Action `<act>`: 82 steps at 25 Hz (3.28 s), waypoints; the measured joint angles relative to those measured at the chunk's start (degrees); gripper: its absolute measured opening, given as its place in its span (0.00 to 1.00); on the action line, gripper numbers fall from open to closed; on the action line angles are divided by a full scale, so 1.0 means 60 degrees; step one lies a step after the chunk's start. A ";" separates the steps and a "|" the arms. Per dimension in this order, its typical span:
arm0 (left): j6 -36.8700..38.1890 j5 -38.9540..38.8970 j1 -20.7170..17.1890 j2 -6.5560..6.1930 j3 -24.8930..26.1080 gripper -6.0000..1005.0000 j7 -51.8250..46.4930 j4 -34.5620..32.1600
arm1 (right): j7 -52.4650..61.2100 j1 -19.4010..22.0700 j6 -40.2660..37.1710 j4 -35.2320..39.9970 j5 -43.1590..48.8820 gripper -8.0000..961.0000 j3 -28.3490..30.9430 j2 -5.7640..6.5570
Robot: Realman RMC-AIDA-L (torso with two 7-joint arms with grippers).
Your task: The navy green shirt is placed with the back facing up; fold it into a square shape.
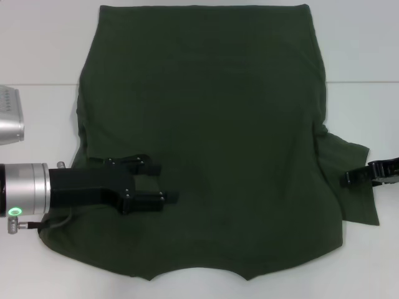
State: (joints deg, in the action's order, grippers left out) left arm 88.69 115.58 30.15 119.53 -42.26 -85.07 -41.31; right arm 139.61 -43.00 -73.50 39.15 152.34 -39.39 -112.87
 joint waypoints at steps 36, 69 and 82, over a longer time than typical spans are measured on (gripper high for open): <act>0.0074 0.0029 -0.0102 -0.0015 0.0014 0.80 -0.0032 -0.0006 | 0.0254 0.0211 -0.0092 0.0619 -0.0019 0.02 -0.0040 0.0169; 0.0091 0.0028 -0.0116 -0.0088 0.0013 0.80 -0.0207 -0.0103 | 0.0244 -0.1101 -0.0516 0.1338 -0.1074 0.05 -0.1159 -0.0105; 0.0130 0.0028 -0.0147 -0.0087 0.0013 0.80 -0.0284 -0.0103 | -0.0869 -0.0555 -0.0762 0.1276 -0.3045 0.18 -0.1298 -0.0014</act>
State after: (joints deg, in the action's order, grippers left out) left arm 89.47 115.75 29.26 119.00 -42.19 -86.77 -41.93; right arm 134.40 -46.33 -78.07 46.80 134.07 -47.18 -112.96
